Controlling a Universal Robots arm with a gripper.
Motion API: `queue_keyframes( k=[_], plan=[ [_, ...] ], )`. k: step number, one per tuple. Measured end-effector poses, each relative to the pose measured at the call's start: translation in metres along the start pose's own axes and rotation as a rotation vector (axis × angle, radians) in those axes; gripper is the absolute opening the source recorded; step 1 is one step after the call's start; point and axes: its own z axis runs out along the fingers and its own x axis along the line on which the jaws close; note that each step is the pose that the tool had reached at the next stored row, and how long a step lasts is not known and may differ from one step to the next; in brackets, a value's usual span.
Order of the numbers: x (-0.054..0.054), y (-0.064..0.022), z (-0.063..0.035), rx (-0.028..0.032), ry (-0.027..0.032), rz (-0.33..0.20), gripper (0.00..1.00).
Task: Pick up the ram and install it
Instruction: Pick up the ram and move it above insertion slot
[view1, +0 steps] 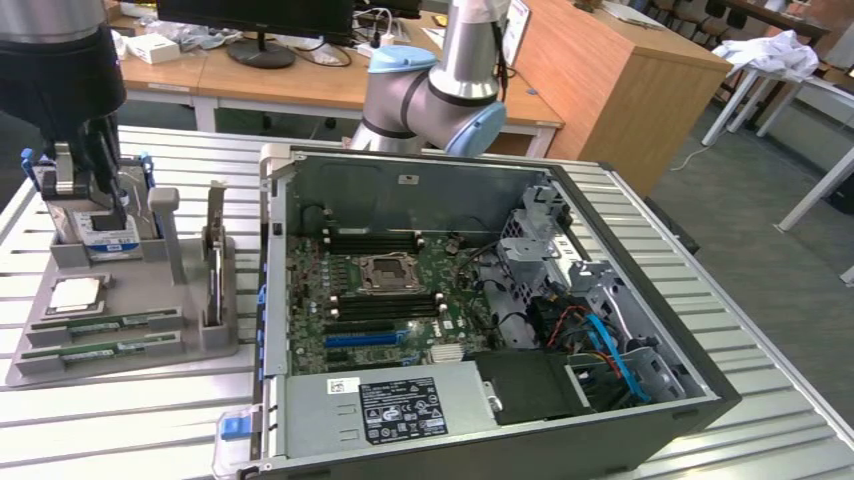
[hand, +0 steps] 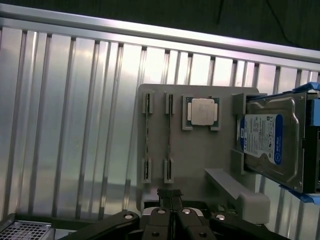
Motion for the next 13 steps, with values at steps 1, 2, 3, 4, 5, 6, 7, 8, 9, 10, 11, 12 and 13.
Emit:
queue_keyframes(
  k=[1,2,3,4,5,6,7,8,9,10,11,12,13],
  plan=[
    [0.000,0.0001,0.0019,-0.0004,0.0000,0.000,0.10],
    [0.000,0.0002,0.0036,-0.0007,-0.0001,0.001,0.10],
    [0.001,0.0002,0.0051,-0.0022,-0.0003,0.001,0.10],
    [0.001,0.0000,0.0062,-0.0062,-0.0007,0.001,0.10],
    [0.001,-0.0001,0.0070,-0.0129,-0.0012,0.001,0.10],
    [0.001,-0.0001,0.0078,-0.0216,-0.0021,0.002,0.10],
    [0.001,-0.0002,0.0086,-0.0296,-0.0030,0.002,0.10],
    [0.001,-0.0008,0.0099,-0.0328,-0.0032,0.002,0.10],
    [0.002,-0.0014,0.0118,-0.0327,-0.0032,0.003,0.10],
    [0.002,-0.0020,0.0135,-0.0327,-0.0033,0.003,0.10],
    [0.002,-0.0027,0.0153,-0.0328,-0.0033,0.004,0.10],
    [0.003,-0.0035,0.0172,-0.0327,-0.0034,0.004,0.10],
    [0.003,-0.0039,0.0190,-0.0328,-0.0033,0.004,0.10]
  ],
)
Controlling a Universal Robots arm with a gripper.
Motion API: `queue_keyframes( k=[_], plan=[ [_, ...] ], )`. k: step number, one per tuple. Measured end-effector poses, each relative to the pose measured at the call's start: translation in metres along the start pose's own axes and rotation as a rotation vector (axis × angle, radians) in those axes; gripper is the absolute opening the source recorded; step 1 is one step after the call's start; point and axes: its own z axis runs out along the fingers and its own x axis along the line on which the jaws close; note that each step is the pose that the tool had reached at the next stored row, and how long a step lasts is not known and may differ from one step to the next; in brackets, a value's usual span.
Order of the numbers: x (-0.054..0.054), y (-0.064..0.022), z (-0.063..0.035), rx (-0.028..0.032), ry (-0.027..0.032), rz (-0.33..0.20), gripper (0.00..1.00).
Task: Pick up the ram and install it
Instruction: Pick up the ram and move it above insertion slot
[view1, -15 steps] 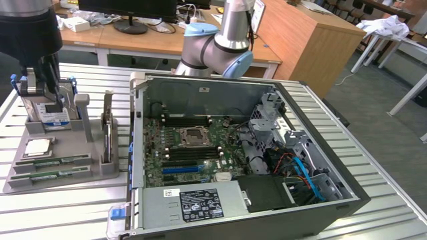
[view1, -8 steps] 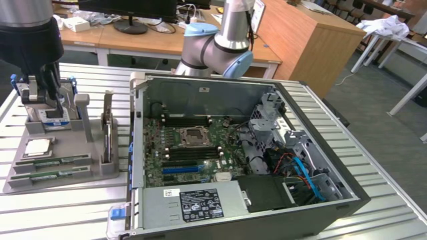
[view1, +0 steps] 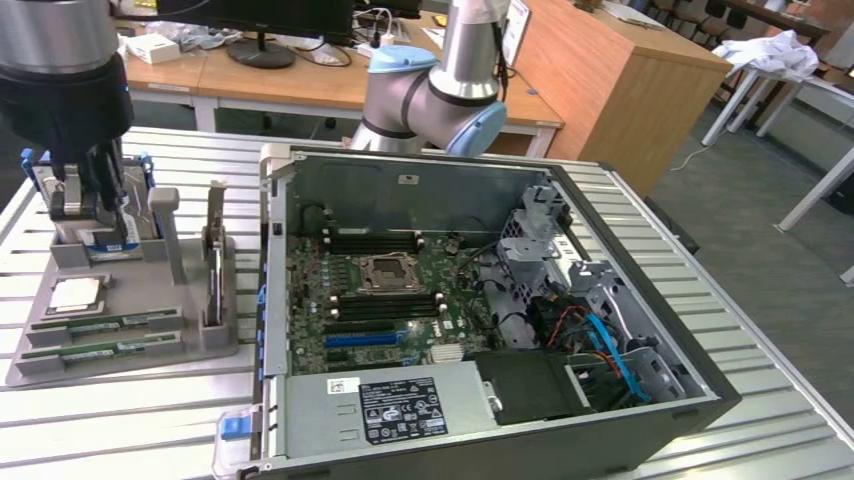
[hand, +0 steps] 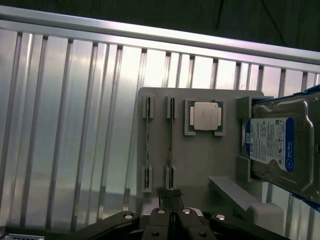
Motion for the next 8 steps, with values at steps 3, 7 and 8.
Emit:
queue_keyframes(
  k=[3,7,8],
  plan=[
    [0.001,-0.0002,0.0054,0.0001,0.0000,0.001,0.10],
    [0.005,0.0000,0.0125,0.0001,0.0000,0.003,0.10],
    [0.006,0.0001,0.0142,0.0000,0.0000,0.003,0.10]
  ],
)
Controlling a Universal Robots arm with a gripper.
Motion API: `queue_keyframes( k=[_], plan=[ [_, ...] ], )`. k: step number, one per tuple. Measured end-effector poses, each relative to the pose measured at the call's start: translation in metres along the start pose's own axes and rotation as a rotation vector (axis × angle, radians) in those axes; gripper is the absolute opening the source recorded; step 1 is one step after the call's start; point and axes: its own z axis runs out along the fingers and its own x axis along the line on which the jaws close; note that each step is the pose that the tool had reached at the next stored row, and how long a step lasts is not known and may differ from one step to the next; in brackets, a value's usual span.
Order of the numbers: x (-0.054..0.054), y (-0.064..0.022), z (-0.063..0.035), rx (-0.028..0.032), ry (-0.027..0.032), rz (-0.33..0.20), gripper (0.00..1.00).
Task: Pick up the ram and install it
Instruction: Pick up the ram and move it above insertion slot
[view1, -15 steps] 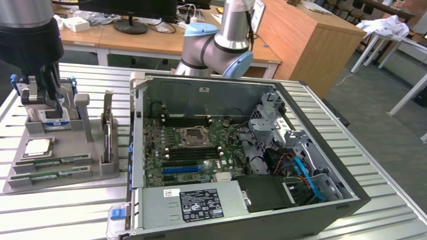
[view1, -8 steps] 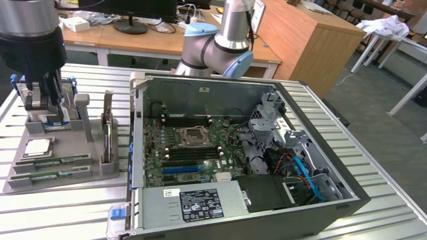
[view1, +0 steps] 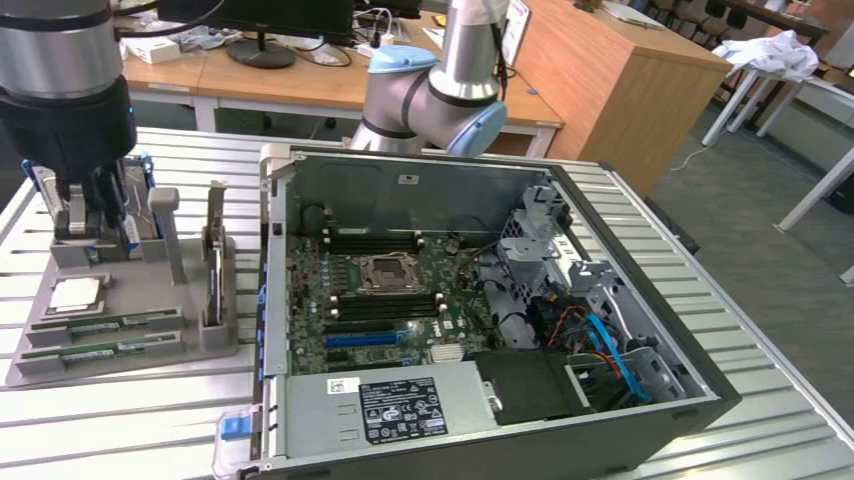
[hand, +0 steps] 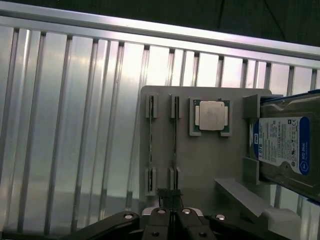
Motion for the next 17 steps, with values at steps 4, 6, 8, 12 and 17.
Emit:
queue_keyframes(
  k=[4,6,8,12,17],
  plan=[
    [0.005,0.0002,0.0070,0.0002,-0.0001,0.002,0.10],
    [0.007,0.0002,0.0107,0.0005,-0.0002,0.004,0.10],
    [0.008,0.0002,0.0142,0.0005,-0.0002,0.006,0.10],
    [0.009,-0.0008,0.0215,0.0008,-0.0004,0.012,0.10],
    [0.010,-0.0026,0.0304,0.0013,-0.0005,0.023,0.10]
  ],
)
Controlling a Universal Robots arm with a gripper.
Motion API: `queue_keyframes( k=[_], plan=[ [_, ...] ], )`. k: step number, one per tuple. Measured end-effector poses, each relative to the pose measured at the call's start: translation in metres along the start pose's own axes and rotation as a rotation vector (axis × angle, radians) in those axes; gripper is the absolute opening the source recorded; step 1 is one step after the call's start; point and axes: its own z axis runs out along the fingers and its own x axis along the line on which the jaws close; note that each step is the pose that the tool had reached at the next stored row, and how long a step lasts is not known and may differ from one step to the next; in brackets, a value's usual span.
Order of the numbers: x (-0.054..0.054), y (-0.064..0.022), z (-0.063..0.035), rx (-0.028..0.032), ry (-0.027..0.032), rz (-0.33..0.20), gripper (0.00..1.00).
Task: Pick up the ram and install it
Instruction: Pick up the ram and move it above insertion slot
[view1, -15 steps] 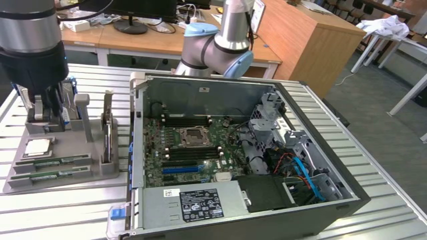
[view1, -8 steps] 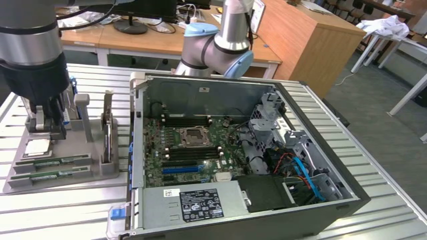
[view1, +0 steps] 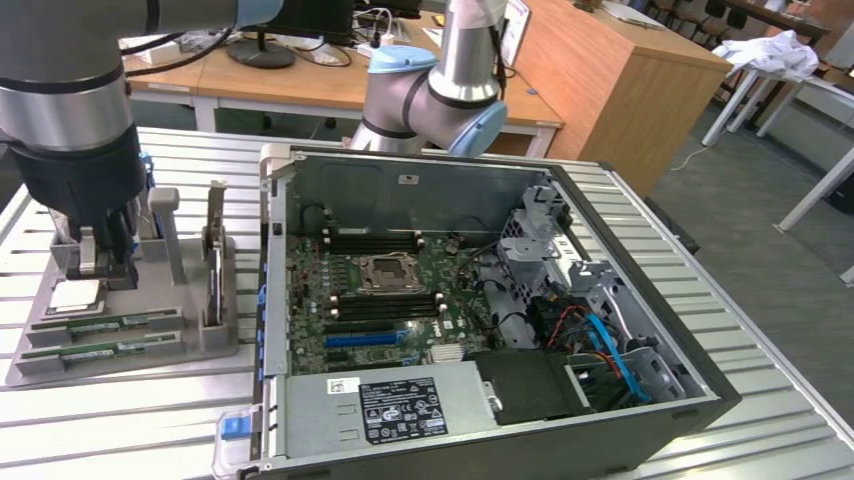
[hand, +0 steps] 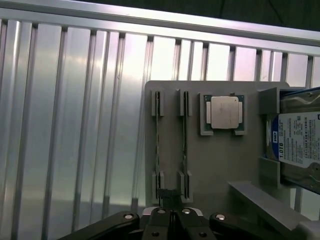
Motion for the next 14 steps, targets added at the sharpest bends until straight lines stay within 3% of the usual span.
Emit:
queue_keyframes(
  k=[14],
  plan=[
    [0.002,-0.0121,0.0252,0.0013,-0.0006,0.028,0.10]
  ],
)
